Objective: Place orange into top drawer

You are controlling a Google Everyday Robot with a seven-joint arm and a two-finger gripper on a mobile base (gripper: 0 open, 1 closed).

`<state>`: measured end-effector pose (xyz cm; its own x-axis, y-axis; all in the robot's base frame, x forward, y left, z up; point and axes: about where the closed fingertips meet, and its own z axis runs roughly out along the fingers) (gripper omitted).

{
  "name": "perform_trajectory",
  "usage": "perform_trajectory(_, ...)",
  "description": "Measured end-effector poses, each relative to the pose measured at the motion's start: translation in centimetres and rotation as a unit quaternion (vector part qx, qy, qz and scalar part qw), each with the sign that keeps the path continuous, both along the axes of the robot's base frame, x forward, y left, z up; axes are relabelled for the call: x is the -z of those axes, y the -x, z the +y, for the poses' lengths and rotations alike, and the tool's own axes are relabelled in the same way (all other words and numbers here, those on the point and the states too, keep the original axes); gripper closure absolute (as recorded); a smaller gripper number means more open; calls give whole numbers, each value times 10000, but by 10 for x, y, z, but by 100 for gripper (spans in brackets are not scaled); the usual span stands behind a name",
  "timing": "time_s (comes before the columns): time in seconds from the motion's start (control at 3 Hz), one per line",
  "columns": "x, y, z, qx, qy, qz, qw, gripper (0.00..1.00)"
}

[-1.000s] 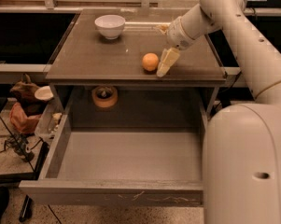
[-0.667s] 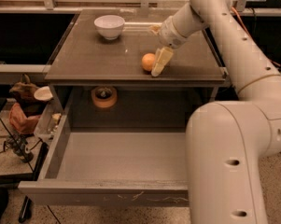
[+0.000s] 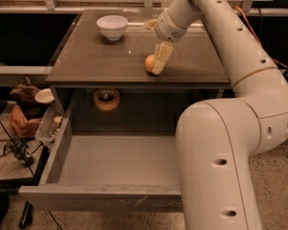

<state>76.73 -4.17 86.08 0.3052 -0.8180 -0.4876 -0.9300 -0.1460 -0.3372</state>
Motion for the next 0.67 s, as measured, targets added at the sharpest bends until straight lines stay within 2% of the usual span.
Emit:
perform_trajectory(0.33,0,0,0,0,0,0,10000,18)
perform_trajectory(0.67,0,0,0,0,0,0,10000,16)
